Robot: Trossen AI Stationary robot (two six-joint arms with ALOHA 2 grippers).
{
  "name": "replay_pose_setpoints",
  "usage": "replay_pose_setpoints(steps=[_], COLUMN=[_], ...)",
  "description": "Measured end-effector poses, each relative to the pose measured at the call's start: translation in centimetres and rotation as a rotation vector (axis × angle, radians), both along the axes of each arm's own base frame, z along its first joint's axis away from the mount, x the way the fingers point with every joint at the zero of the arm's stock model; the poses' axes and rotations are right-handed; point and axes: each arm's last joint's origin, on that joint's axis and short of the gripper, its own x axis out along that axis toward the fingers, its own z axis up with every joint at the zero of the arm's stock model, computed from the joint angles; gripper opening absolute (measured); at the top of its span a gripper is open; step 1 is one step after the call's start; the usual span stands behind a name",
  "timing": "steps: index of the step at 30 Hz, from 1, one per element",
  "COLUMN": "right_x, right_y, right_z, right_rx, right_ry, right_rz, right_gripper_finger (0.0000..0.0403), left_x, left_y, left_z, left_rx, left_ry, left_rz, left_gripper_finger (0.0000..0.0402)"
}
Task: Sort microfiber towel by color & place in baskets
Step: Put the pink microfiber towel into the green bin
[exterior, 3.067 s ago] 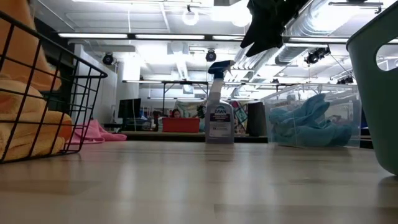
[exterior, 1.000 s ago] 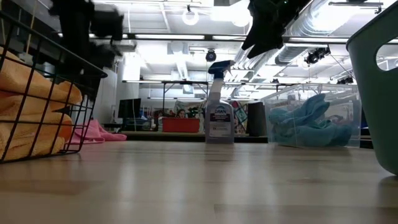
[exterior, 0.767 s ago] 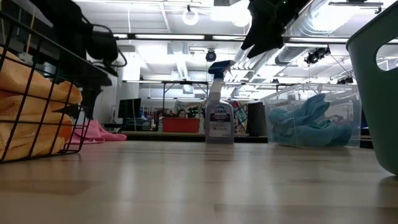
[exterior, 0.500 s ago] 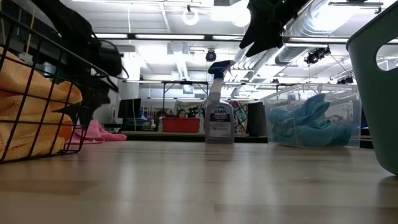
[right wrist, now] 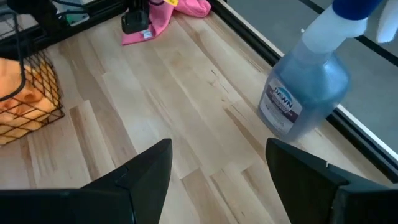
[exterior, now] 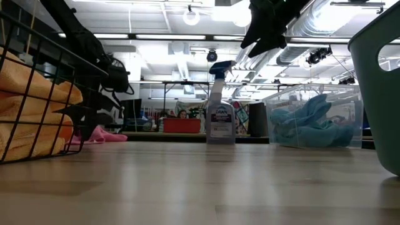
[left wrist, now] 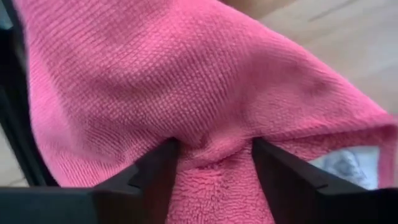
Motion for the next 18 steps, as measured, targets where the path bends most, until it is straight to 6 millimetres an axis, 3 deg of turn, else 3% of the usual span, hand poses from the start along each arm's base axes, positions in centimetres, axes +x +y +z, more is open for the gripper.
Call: replay_pose_setpoints(steps=[2, 5, 7, 12, 18], right_x=[0.0, 0.1, 0.1, 0.1, 1.0], right_y=[0.2, 0.6, 0.8, 1.4, 1.6], right_z=[0.0, -0.1, -0.2, -0.3, 0.1], right_rx=[-0.004, -0.004, -0.002, -0.01, -0.003], right_ry=[0.008, 0.017, 0.028, 0.051, -0.038], right_rz=[0.014, 0.029, 0.04, 0.074, 0.188], right_gripper_finger=[0.0256, 0.0256, 0.0256, 0.0256, 0.0256], left_x=[0.1, 0.4, 0.8, 2.3, 3.8], left_y=[-0.2, -0.8, -1.2, -3.8, -8.0], left_z=[0.0, 0.2, 0.6, 3.7, 10.6], left_rx=[-0.029, -0.118, -0.156, -0.154, -0.034], left_ry=[-0.017, -0.107, -0.197, -0.417, -0.682], left_rz=[-0.034, -0.068, -0.078, -0.215, -0.441], left_gripper_finger=[0.0165, 0.006, 0.0018, 0.0003, 0.0001])
